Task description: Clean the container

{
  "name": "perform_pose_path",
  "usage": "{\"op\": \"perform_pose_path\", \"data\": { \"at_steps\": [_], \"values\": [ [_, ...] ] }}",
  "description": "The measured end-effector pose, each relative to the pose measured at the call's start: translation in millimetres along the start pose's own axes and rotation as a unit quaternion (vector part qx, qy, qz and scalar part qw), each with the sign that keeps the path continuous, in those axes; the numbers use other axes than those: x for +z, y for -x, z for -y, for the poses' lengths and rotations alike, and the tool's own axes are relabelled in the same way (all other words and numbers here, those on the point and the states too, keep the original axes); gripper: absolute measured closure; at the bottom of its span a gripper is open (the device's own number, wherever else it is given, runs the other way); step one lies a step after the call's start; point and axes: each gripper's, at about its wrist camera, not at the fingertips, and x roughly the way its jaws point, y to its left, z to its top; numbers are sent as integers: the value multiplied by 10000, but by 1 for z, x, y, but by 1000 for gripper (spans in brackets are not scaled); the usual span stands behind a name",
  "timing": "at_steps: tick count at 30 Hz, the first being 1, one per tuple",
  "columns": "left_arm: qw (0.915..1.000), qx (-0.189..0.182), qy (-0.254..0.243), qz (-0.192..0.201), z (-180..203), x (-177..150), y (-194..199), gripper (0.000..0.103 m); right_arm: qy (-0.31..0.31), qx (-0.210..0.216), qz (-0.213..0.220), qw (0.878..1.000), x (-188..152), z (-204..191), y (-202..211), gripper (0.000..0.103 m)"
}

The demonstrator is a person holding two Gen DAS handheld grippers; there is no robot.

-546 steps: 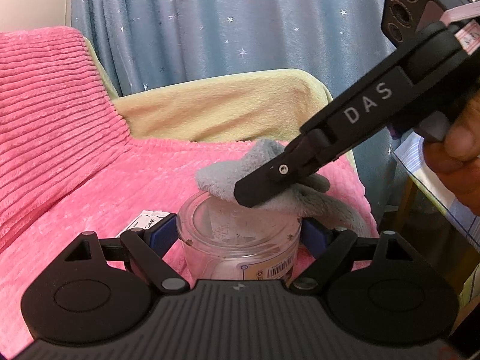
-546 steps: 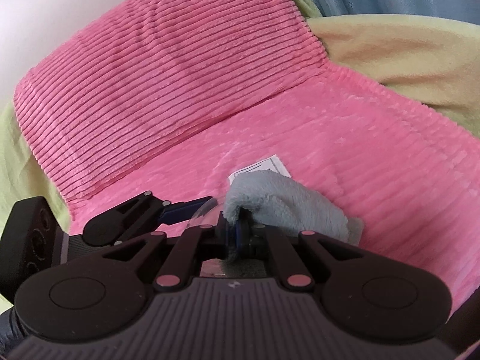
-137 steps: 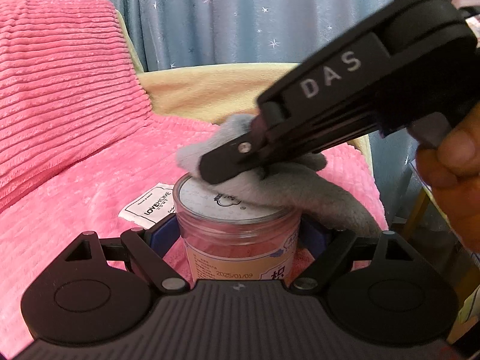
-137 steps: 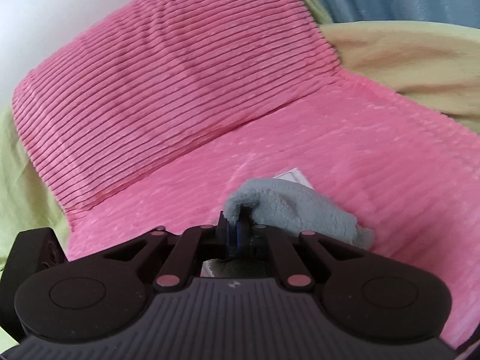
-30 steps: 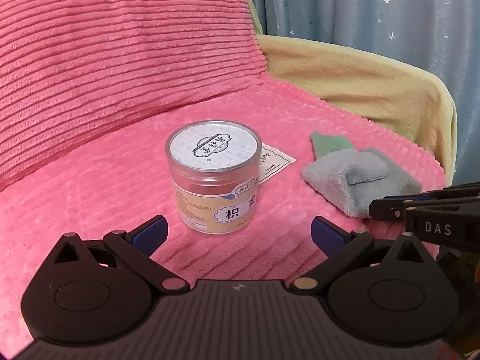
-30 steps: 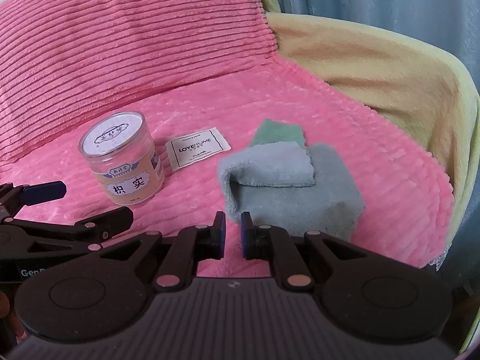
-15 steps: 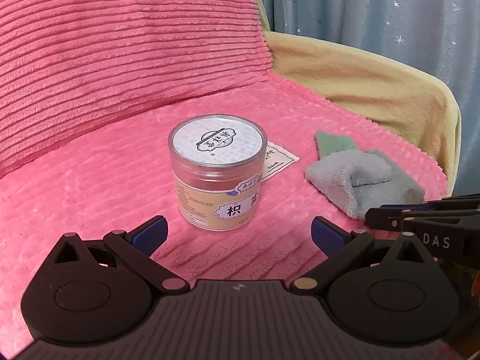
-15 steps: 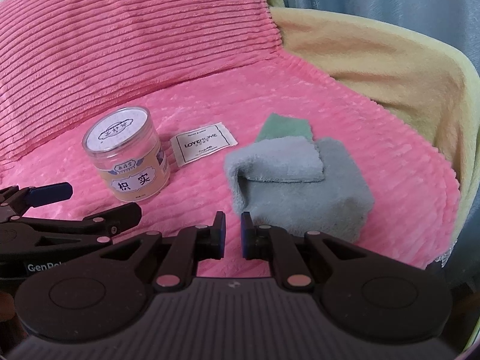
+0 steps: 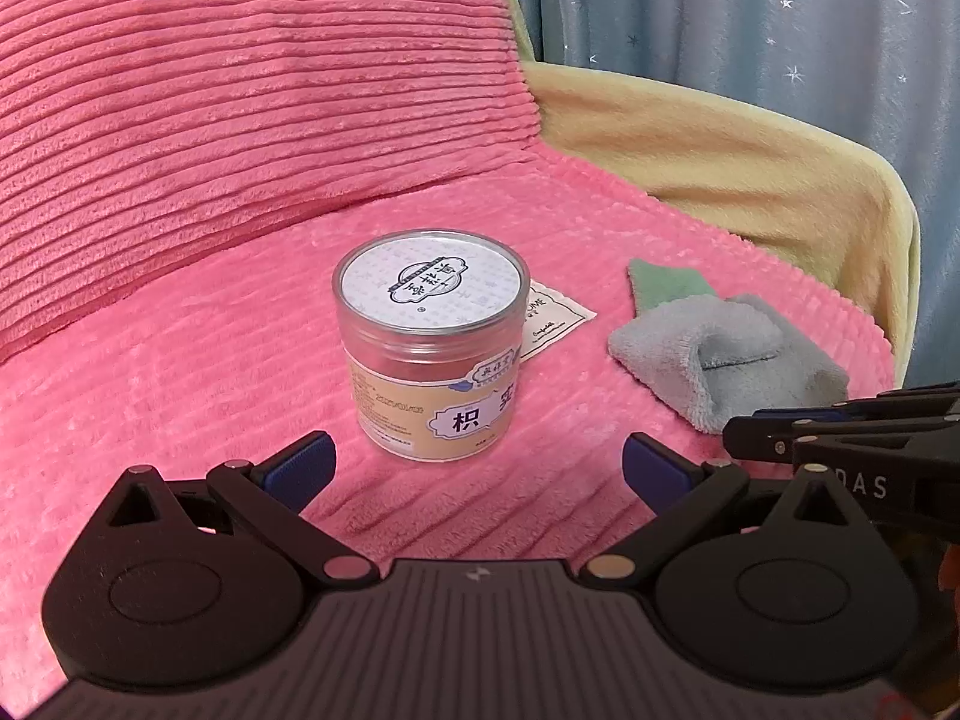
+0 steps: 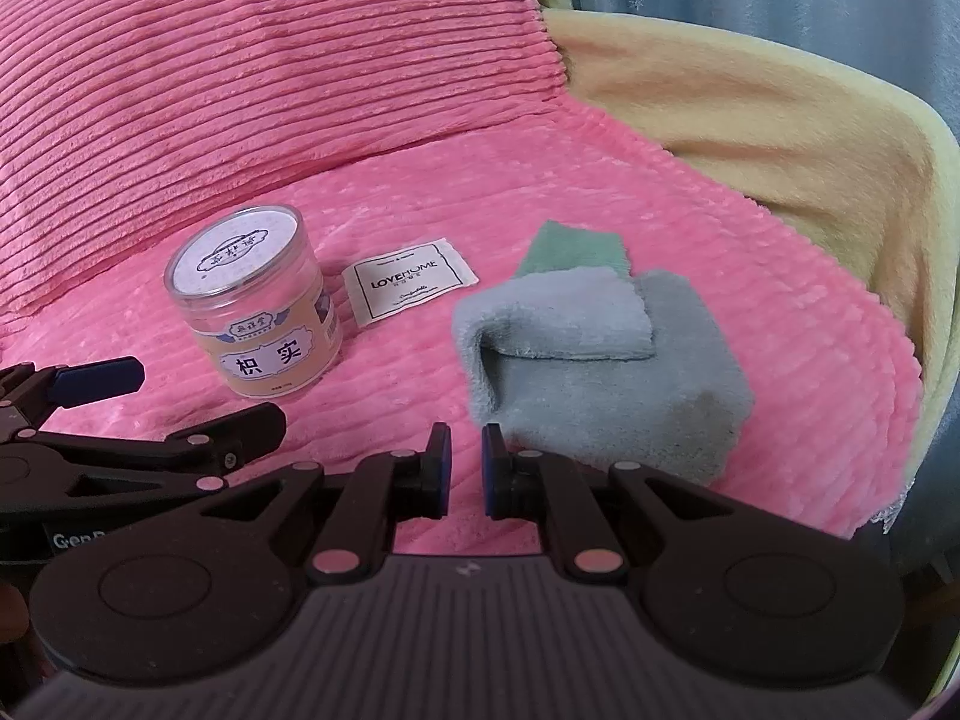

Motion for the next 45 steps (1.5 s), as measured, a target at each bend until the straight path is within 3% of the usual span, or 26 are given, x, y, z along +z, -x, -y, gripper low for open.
{"op": "perform_pose_path", "data": {
  "at_steps": [45],
  "values": [
    [9998,170,39,-63,17,-3,2,1,19,-19,-31,10000,-1,-5,-2,96]
  ]
}}
